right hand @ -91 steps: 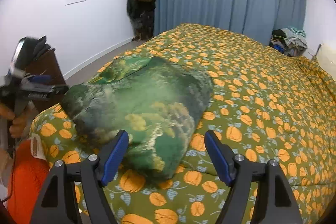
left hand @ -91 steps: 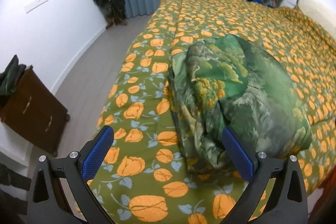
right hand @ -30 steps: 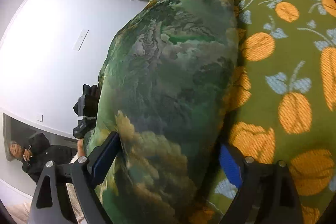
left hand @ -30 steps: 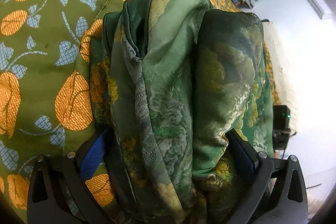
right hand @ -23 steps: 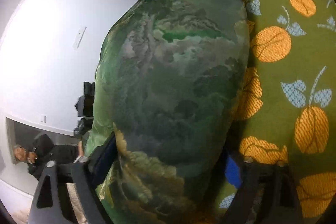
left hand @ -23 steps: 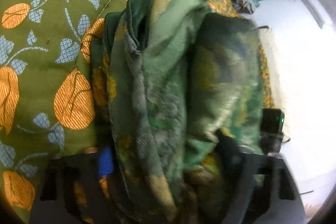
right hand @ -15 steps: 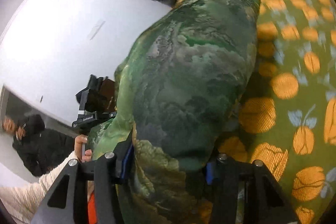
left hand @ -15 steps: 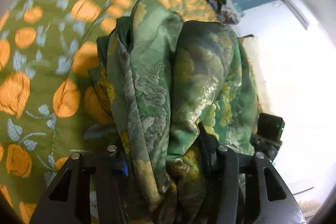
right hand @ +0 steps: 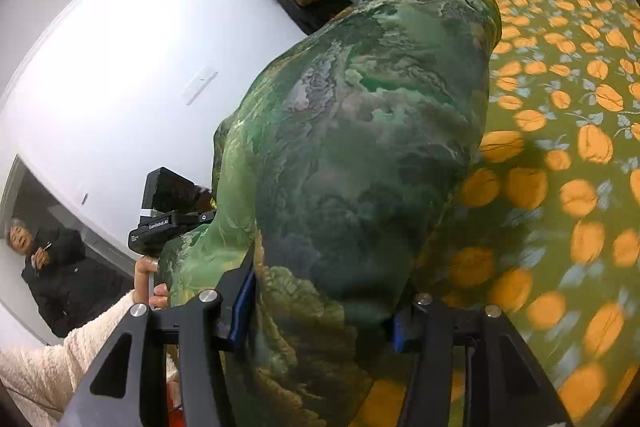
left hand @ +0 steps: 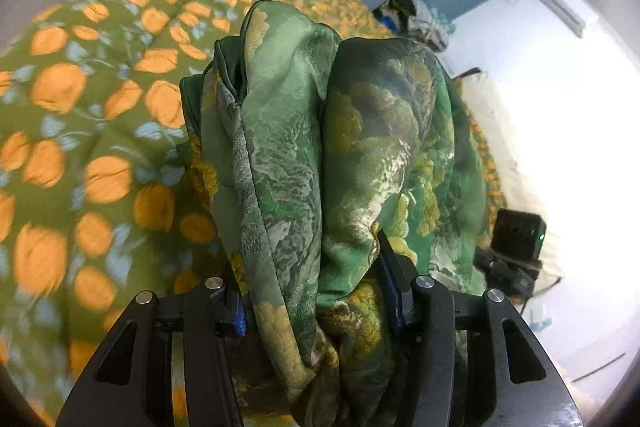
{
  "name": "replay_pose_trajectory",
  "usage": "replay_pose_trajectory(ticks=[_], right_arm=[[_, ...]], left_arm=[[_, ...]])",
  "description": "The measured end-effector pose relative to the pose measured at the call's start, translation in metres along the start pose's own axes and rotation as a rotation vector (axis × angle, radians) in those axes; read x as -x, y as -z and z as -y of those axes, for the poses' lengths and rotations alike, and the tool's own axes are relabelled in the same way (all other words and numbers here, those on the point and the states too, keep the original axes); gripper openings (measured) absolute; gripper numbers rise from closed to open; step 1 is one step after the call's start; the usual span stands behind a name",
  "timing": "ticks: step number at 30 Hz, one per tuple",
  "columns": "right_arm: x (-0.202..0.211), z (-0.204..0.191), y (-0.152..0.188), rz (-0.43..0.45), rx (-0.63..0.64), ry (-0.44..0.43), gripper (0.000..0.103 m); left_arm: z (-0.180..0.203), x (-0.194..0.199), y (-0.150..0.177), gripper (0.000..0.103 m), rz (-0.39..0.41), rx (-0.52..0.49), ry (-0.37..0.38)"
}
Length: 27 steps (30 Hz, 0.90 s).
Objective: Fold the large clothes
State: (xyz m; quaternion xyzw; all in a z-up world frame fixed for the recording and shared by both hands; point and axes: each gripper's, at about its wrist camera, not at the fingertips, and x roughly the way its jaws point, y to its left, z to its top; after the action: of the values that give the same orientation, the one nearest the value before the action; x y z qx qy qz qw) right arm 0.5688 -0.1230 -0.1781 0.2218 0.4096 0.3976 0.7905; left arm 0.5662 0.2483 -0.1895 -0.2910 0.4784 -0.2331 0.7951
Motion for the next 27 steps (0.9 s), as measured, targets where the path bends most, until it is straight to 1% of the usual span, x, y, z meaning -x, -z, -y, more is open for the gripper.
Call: replay_pose_trajectory(ticks=[1,2,3,4,5,6,7,8,9,10,11,12,14,15,16,17,18,19,20,21,22,23,24,26,27], right_arm=[[-0.003,0.019,-0.001,-0.017,-0.038,0.004,0.057],[-0.008,0.034,-0.001,-0.033,-0.074,0.017,0.063],[-0.015,0.054,0.003,-0.059,-0.125,0.054,0.067],[-0.021,0.072,0.011,-0.079,-0.184,0.071,0.077],[-0.021,0.084,0.019,-0.078,-0.235,0.059,0.086],[-0.017,0.094,0.028,-0.058,-0.283,0.034,0.091],[-0.009,0.096,0.033,-0.031,-0.303,0.014,0.098],[0.002,0.094,0.035,-0.01,-0.307,0.01,0.099],[0.014,0.091,0.037,0.007,-0.301,0.031,0.099],[0.028,0.085,0.039,0.027,-0.285,0.076,0.099],[0.046,0.076,0.041,0.057,-0.248,0.135,0.099],[0.064,0.061,0.043,0.089,-0.184,0.201,0.099],[0.099,0.017,0.051,0.158,0.005,0.382,0.099],[0.109,0.001,0.056,0.177,0.068,0.458,0.1],[0.124,-0.032,0.067,0.21,0.181,0.591,0.1],[0.134,-0.056,0.077,0.239,0.268,0.679,0.1],[0.146,-0.06,0.081,0.255,0.323,0.741,0.1],[0.152,-0.089,0.095,0.278,0.396,0.849,0.101],[0.158,-0.104,0.099,0.298,0.434,0.908,0.101],[0.162,-0.114,0.093,0.322,0.45,0.944,0.101],[0.17,-0.128,0.101,0.353,0.453,0.961,0.101],[0.172,-0.132,0.102,0.372,0.443,0.96,0.101],[0.177,-0.146,0.11,0.383,0.412,0.954,0.101],[0.178,-0.161,0.124,0.356,0.368,0.939,0.101],[0.179,-0.17,0.131,0.344,0.357,0.938,0.101]], left_arm=[[-0.009,-0.018,0.001,0.058,-0.014,0.017,-0.015],[-0.019,-0.034,0.006,0.07,-0.019,0.039,-0.044],[-0.024,-0.04,0.009,0.078,-0.015,0.055,-0.057],[-0.035,-0.046,0.017,0.098,-0.005,0.092,-0.059],[-0.04,-0.046,0.023,0.103,0.003,0.122,-0.047],[-0.042,-0.042,0.03,0.103,0.013,0.143,-0.014],[-0.041,-0.033,0.035,0.102,0.016,0.142,0.002],[-0.036,-0.019,0.04,0.102,0.024,0.116,-0.021],[-0.028,-0.001,0.048,0.102,0.04,0.08,-0.058],[-0.019,0.016,0.053,0.102,0.066,0.038,-0.103],[-0.005,0.039,0.06,0.102,0.098,-0.024,-0.17],[0.006,0.052,0.066,0.102,0.117,-0.066,-0.218],[0.044,0.093,0.089,0.102,0.186,-0.207,-0.369],[0.053,0.105,0.101,0.102,0.208,-0.248,-0.402],[0.072,0.117,0.11,0.102,0.244,-0.299,-0.438],[0.092,0.133,0.128,0.102,0.292,-0.339,-0.464],[0.099,0.139,0.133,0.102,0.323,-0.351,-0.478],[0.118,0.15,0.151,0.103,0.378,-0.365,-0.503],[0.136,0.155,0.165,0.103,0.415,-0.376,-0.529],[0.146,0.138,0.159,0.103,0.429,-0.379,-0.546],[0.157,0.129,0.161,0.103,0.435,-0.374,-0.556],[0.167,0.13,0.177,0.103,0.425,-0.358,-0.545],[0.167,0.116,0.172,0.103,0.414,-0.336,-0.533],[0.178,0.105,0.191,0.103,0.377,-0.274,-0.513],[0.18,0.098,0.196,0.103,0.379,-0.264,-0.519]])
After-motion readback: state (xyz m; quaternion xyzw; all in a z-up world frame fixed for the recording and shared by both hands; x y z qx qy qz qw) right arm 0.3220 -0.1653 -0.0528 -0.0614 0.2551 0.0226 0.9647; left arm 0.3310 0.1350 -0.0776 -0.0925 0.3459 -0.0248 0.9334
